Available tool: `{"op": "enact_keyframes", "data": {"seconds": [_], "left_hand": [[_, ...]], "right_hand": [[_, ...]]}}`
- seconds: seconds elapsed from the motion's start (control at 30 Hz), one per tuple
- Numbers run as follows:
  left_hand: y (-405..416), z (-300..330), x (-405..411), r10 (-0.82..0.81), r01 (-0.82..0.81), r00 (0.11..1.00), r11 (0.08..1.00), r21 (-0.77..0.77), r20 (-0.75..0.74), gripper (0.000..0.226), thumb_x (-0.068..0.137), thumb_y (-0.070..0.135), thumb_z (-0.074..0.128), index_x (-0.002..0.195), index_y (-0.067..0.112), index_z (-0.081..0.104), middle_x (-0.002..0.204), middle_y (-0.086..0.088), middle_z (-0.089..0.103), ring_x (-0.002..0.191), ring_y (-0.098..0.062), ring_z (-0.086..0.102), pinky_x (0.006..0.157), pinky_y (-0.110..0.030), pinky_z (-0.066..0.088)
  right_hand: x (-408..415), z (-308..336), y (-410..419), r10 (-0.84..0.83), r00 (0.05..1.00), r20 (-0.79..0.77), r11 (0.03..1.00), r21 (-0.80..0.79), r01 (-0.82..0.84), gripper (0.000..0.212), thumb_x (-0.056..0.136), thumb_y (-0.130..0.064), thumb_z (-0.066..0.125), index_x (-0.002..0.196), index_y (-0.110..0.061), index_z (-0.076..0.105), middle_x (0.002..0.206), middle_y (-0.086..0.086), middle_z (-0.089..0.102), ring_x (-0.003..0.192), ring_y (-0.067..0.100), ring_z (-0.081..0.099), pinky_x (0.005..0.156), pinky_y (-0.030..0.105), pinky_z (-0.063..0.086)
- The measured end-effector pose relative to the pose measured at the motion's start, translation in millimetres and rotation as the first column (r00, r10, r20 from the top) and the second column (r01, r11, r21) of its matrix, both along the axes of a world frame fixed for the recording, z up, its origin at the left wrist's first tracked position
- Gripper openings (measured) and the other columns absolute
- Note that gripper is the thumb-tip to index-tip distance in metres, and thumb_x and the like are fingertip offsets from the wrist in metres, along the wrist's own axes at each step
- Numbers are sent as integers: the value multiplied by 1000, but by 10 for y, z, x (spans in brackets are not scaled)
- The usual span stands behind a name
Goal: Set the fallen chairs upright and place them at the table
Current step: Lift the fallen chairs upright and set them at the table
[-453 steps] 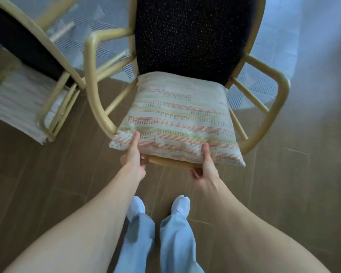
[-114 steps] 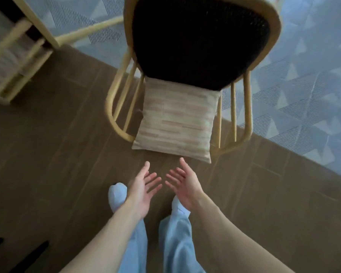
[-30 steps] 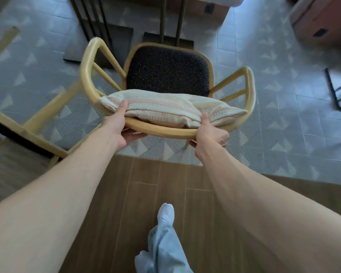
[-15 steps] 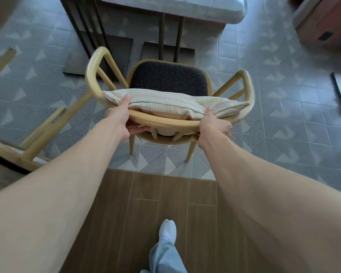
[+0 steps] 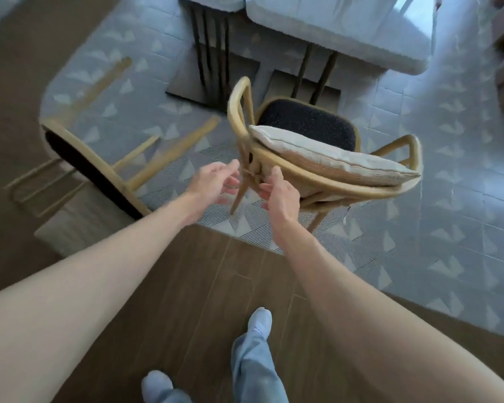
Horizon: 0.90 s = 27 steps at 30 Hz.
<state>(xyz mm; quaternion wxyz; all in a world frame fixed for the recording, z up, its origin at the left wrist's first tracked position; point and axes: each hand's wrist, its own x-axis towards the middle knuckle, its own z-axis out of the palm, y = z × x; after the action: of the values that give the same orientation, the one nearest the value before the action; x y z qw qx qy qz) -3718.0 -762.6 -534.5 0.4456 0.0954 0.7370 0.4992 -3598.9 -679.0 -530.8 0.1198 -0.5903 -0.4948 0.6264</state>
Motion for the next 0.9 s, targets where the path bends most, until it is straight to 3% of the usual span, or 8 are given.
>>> {"op": "enact_keyframes", "data": {"seconds": [0.1,0.23,0.3,0.43,0.57,0.63,0.8,0.9], "left_hand": [[-769,252,-285,132,-132,991,987,90,1,34,102,45,52,96,15,68,96,-8,72,87,-23,68,81,-42,52],[-1946,533,-687,375,-386,922,900,201,93,35,104,43,48,99,15,68,97,-9,72,91,-25,68,83,-42,55],[-2592,670,-919,429,-441,898,866,237,104,36,105,42,46,102,14,67,102,-13,71,96,-29,67,90,-47,54],[-3913,961,-1413,529,-522,846,801,294,61,37,104,42,48,104,11,68,100,-13,73,92,-26,70,88,-47,56],[-4968,1177,-1896,589,-566,808,772,290,8,37,103,43,48,103,12,68,99,-13,73,90,-26,70,85,-45,57],[-5238,1240,-2053,621,-603,783,746,283,32,36,103,43,47,101,13,67,99,-13,72,88,-26,69,89,-47,55],[-5648,1192,-2452,652,-653,752,717,244,94,34,103,39,50,104,8,65,101,-16,70,89,-27,68,93,-50,54],[-5788,1044,-2724,659,-666,744,721,190,108,31,103,34,51,105,6,64,100,-18,70,91,-30,67,94,-51,54]], "right_hand": [[-403,380,-652,140,985,-97,989,63,-134,35,103,-46,48,93,-20,69,100,2,75,95,19,70,103,50,51],[-856,725,-1560,317,936,-152,944,145,-296,31,103,-45,50,96,-22,69,107,3,75,97,17,70,102,47,52],[-1085,860,-2013,365,916,-164,925,178,-337,28,103,-44,50,93,-25,69,106,2,74,96,15,70,103,46,52],[-1563,1053,-2906,404,902,-150,906,200,-372,32,103,-41,51,103,-15,70,110,7,74,106,23,69,105,46,50],[-2015,1117,-3736,434,882,-185,896,193,-401,38,104,-38,52,115,-6,70,115,9,73,111,26,68,91,34,53],[-2174,1135,-4026,470,862,-188,878,198,-436,38,104,-40,52,117,-9,69,117,7,73,109,20,69,94,35,54],[-2706,1047,-4601,531,835,-144,842,204,-500,23,103,-45,51,94,-30,66,110,2,73,107,19,68,104,47,50],[-3098,811,-4822,504,855,-127,861,158,-484,23,103,-43,52,92,-28,67,105,1,72,106,22,68,102,45,51]]}}
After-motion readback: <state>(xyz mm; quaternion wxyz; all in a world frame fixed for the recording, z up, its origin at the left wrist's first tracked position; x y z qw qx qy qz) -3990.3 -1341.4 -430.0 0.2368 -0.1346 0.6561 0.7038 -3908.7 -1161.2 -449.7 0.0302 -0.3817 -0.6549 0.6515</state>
